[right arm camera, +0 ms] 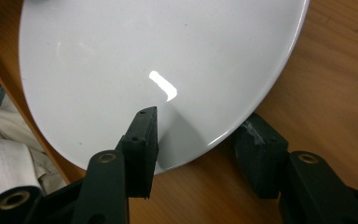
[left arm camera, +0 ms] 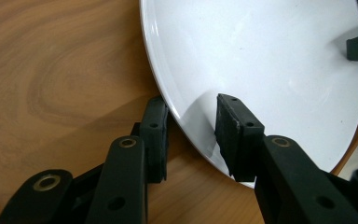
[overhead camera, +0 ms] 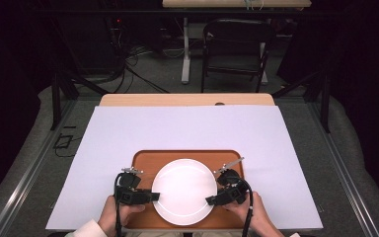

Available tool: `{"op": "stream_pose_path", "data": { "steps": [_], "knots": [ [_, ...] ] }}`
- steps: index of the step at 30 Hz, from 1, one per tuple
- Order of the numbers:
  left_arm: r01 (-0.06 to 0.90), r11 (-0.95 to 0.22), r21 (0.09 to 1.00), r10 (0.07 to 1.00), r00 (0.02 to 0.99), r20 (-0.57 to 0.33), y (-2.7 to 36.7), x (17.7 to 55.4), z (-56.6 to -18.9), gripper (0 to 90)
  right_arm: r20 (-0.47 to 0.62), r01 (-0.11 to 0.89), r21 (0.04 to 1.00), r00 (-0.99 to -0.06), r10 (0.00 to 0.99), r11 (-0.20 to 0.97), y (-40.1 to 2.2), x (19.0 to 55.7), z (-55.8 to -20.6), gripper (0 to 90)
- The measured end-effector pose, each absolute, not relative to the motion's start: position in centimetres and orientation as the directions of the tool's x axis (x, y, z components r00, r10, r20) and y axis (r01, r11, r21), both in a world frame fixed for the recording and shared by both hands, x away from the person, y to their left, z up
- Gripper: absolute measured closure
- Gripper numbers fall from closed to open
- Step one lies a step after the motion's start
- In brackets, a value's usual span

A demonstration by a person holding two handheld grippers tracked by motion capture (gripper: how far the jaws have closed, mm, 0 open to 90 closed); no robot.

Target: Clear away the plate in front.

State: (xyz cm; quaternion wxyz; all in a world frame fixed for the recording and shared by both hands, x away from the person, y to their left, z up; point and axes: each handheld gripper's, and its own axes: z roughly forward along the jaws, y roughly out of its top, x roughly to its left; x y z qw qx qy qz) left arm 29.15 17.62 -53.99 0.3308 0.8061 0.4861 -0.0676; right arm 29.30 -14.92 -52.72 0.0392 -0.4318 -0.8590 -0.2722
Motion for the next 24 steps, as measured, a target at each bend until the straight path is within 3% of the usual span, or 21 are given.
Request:
{"op": "stream_pose_path", "data": {
  "steps": [5, 10, 11, 16, 17, 20, 24],
  "knots": [
    [0.813, -0.333, 0.478, 0.744, 0.538, -0.396, 17.6, 28.9, -53.9, 63.1, 0.280, 0.764, 0.417, -0.624, 0.730, 0.492, -14.9, 29.3, -52.8, 50.0],
    [0.789, -0.378, 0.485, 0.739, 0.573, -0.356, 17.1, 28.7, -53.6, 51.5, 0.252, 0.740, 0.421, -0.650, 0.717, 0.524, -14.7, 29.2, -52.7, 44.8],
    [0.769, -0.405, 0.495, 0.740, 0.594, -0.317, 17.0, 28.6, -53.3, 48.7, 0.244, 0.726, 0.429, -0.666, 0.706, 0.537, -14.7, 29.1, -52.4, 36.2],
    [0.733, -0.428, 0.530, 0.737, 0.622, -0.265, 17.1, 28.5, -52.4, 31.1, 0.210, 0.693, 0.477, -0.688, 0.695, 0.541, -15.4, 29.1, -51.5, 24.0],
    [0.715, -0.433, 0.549, 0.731, 0.635, -0.249, 17.3, 28.5, -51.8, 29.3, 0.188, 0.678, 0.497, -0.694, 0.696, 0.542, -15.7, 29.0, -51.1, 17.6],
    [0.679, -0.436, 0.590, 0.723, 0.655, -0.220, 17.8, 28.5, -50.9, 20.6, 0.169, 0.657, 0.532, -0.700, 0.694, 0.534, -16.3, 29.0, -50.4, 13.5],
    [0.646, -0.440, 0.624, 0.717, 0.671, -0.189, 18.7, 28.7, -49.8, 15.6, 0.141, 0.625, 0.567, -0.715, 0.685, 0.536, -17.0, 28.9, -49.7, 6.4]
  ]
}}
